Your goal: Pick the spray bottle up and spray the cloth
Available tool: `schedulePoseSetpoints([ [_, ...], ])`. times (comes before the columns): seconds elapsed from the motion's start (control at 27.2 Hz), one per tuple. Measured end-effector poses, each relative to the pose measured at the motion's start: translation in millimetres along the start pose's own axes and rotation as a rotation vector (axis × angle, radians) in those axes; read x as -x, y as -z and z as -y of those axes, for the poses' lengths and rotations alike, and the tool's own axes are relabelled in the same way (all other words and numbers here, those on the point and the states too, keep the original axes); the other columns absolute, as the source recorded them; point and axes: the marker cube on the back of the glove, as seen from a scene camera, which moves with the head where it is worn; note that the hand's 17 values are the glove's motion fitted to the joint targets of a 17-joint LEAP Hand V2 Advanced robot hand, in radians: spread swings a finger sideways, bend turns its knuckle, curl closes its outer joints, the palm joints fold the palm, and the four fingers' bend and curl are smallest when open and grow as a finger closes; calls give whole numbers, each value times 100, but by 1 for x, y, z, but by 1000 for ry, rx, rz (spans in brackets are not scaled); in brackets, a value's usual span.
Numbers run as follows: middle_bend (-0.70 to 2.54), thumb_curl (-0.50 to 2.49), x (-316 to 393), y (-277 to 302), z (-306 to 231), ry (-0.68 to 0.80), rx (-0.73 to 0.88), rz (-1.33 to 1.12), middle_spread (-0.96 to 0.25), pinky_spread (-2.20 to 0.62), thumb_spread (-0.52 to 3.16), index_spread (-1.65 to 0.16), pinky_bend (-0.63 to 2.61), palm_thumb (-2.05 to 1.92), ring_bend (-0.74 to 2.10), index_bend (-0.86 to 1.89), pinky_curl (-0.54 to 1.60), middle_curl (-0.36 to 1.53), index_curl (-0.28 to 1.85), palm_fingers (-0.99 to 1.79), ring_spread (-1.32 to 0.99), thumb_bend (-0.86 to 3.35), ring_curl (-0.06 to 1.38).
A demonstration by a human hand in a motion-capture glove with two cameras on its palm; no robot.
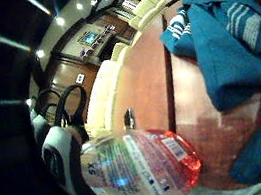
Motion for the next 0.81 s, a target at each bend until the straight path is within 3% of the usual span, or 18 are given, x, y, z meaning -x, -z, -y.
schedulePoseSetpoints([
  [0.81,59,81,-7,-26,50,26,58,16,-24,-27,25,-27,39,86,62,38,37,50,57,139,-21,-4,44],
])
